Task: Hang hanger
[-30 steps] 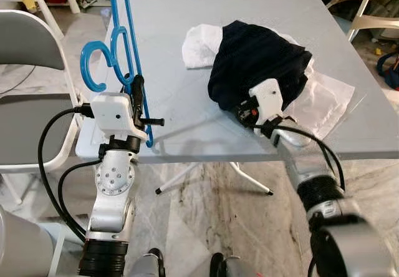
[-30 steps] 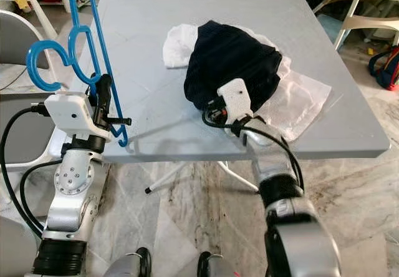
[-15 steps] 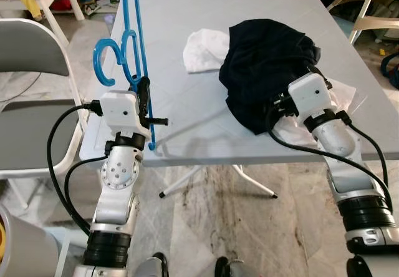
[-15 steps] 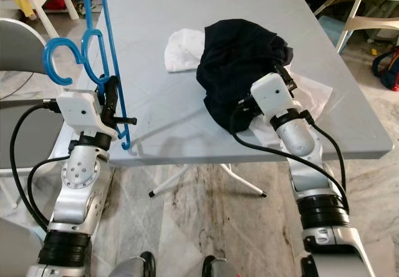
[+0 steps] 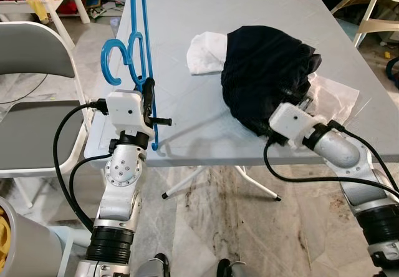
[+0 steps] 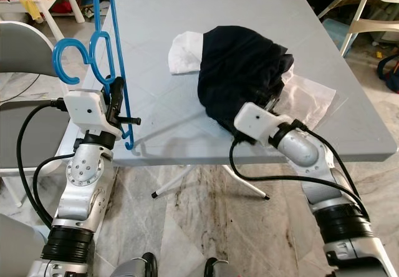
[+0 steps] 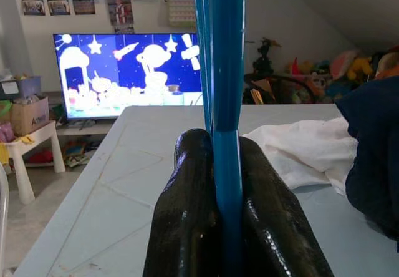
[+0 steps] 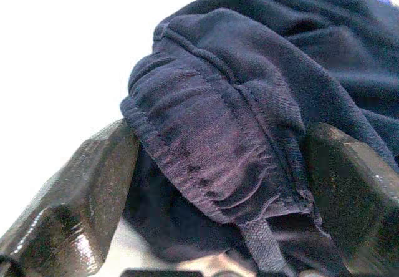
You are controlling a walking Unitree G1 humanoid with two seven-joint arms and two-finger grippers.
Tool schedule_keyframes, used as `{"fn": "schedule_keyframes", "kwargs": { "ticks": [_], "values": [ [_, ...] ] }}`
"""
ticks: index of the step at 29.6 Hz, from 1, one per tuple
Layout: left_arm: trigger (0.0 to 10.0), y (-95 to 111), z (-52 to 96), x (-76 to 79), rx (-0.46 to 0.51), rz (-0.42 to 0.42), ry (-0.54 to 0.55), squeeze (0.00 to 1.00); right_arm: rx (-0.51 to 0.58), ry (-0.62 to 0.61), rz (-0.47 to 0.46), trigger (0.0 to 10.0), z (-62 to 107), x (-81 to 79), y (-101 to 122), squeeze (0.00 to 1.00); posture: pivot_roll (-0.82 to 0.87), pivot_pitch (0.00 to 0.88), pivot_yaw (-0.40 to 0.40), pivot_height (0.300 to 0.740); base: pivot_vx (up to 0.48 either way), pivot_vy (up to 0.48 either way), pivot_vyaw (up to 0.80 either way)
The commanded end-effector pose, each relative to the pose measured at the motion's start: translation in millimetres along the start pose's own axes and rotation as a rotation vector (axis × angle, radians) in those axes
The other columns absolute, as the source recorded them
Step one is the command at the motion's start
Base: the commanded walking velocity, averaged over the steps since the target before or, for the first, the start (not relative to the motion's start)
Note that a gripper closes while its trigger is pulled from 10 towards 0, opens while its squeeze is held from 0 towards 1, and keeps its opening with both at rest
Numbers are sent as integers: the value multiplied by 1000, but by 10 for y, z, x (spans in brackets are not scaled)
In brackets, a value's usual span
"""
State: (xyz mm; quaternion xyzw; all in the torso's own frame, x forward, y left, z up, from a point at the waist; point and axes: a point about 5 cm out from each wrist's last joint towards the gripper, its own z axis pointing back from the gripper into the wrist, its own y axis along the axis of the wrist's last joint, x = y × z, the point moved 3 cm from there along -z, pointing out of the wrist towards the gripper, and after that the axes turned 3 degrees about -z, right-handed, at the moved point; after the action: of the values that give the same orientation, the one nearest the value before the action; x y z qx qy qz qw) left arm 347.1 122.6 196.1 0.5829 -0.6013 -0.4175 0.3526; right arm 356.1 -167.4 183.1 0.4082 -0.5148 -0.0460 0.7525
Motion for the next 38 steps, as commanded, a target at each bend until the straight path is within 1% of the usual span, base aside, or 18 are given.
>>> {"fn": "schedule_keyframes", "kwargs": {
  "ticks": [1, 5, 6, 7, 9, 10, 11, 12, 16, 17, 18, 19, 20, 23, 27, 30, 32, 38],
  "values": [
    [10000, -696, 341, 21, -313, 2, -18, 0, 19, 41, -35, 10000, 31, -32, 44, 1000, 56, 221, -28, 740, 0, 0, 0],
    [10000, -695, 340, 36, -311, 12, -25, 0, 55, 39, -133, 10000, 58, -5, 87, 1000, 54, 217, -26, 740, 0, 0, 0],
    [10000, -690, 337, 23, -307, 17, -14, 0, 97, 5, -214, 10000, 62, 23, 134, 1000, 53, 214, -24, 740, 0, 0, 0],
    [10000, -689, 336, 11, -305, 24, -3, 0, 115, -12, -254, 10000, 64, 35, 153, 1000, 51, 214, -23, 740, 0, 0, 0],
    [10000, -686, 332, -10, -305, 26, 11, 0, 142, -70, -319, 10000, 64, 68, 178, 1000, 50, 214, -23, 740, 0, 0, 0],
    [10000, -686, 332, -10, -305, 26, 11, 0, 142, -70, -319, 10000, 64, 68, 178, 1000, 50, 214, -23, 740, 0, 0, 0],
    [10000, -674, 335, -23, -299, 11, 10, 0, 157, -183, -405, 10000, 63, 107, 170, 1000, 48, 218, -22, 740, 0, 0, 0],
    [10000, -678, 345, -26, -302, 6, 9, 0, 160, -233, -449, 10000, 66, 114, 164, 1000, 48, 220, -21, 740, 0, 0, 0],
    [10000, -706, 380, -29, -318, -5, 5, 0, 177, -312, -519, 10000, 68, 106, 183, 1000, 49, 224, -20, 740, 0, 0, 0],
    [10000, -734, 416, -20, -336, 1, -6, 0, 191, -375, -570, 10000, 74, 99, 201, 1000, 50, 229, -18, 740, 0, 0, 0],
    [10000, -768, 475, -31, -357, -8, -16, 0, 207, -477, -656, 10000, 92, 76, 211, 439, 49, 235, -13, 740, 0, 0, 0],
    [10000, -768, 475, -31, -357, -8, -16, 0, 207, -477, -656, 10000, 92, 76, 211, 439, 49, 235, -13, 740, 0, 0, 0],
    [10000, -799, 539, -72, -376, -17, -17, 0, 203, -573, -729, 10000, 133, 28, 184, 0, 50, 240, -9, 740, 0, 0, 0],
    [10000, -826, 640, -179, -397, -38, -7, 0, 159, -666, -770, 10000, 209, -106, 114, 0, 50, 241, -1, 740, 0, 0, 0],
    [10000, -833, 738, -280, -405, -52, -4, 0, 113, -684, -783, 10000, 261, -214, 55, 0, 48, 239, 2, 740, 0, 0, 0],
    [10000, -832, 793, -323, -405, -75, -1, 0, 91, -694, -802, 10000, 306, -218, -13, 0, 49, 240, 0, 740, 0, 0, 0],
    [10000, -830, 787, -323, -405, -75, 1, 0, 87, -698, -804, 10000, 310, -204, -21, 0, 50, 240, -2, 740, 0, 0, 0],
    [10000, -766, 627, -224, -386, -35, 3, 0, 89, -712, -802, 10000, 279, -116, -8, 0, 50, 235, -5, 740, 0, 0, 0]
  ]
}}
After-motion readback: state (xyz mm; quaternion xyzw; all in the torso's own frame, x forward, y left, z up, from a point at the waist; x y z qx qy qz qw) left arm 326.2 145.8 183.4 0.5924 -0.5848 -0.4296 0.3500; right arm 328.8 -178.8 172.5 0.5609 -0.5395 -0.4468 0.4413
